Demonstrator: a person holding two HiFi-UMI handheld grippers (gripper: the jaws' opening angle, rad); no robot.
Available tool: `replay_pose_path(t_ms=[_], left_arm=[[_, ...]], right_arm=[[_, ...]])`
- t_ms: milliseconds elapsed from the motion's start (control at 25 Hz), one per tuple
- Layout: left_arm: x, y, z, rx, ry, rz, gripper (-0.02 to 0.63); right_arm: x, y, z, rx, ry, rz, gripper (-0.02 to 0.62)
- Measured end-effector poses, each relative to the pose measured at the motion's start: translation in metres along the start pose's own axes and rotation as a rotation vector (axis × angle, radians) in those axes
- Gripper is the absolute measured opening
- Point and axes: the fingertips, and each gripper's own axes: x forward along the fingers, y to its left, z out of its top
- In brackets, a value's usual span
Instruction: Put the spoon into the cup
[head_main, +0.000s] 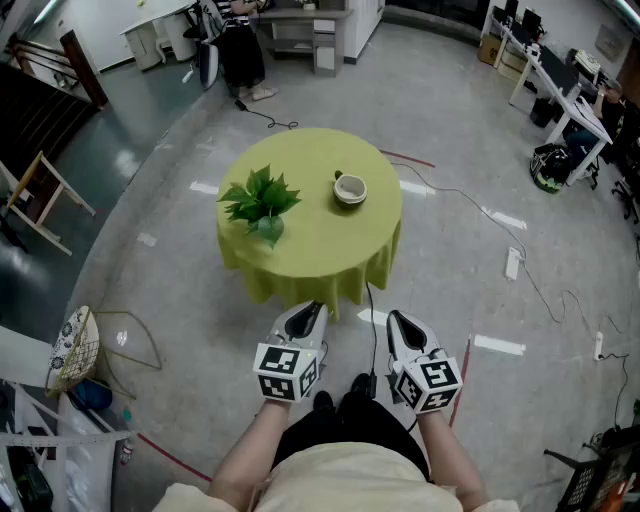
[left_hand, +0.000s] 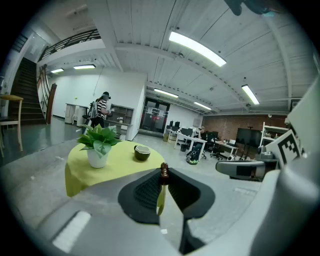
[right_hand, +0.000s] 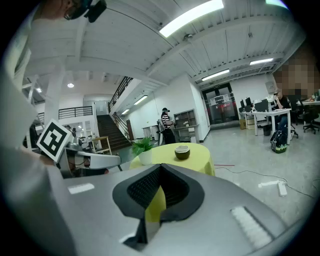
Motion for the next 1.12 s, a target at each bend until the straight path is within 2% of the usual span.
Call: replay_pose_path(t_ms=[240,640,1120], left_arm=[[0.021,-0.004,0.008,-0.004,-0.002,0.015,0.043],[0.056,-0.004,0.028,-0.023,-0.032,0.077,0.043],[0.076,-0.002,0.044,-0.033,-0.051,0.129,0.043]], right_arm=[[0.011,-0.014,0.012,-0.018,-0.018,0.038,0.000],[0.027,-0.055,0.034,-0.029,-0.032,0.051,0.000],[0.039,-0.077,0.040,0.008,-0.034,0.090,0.000]])
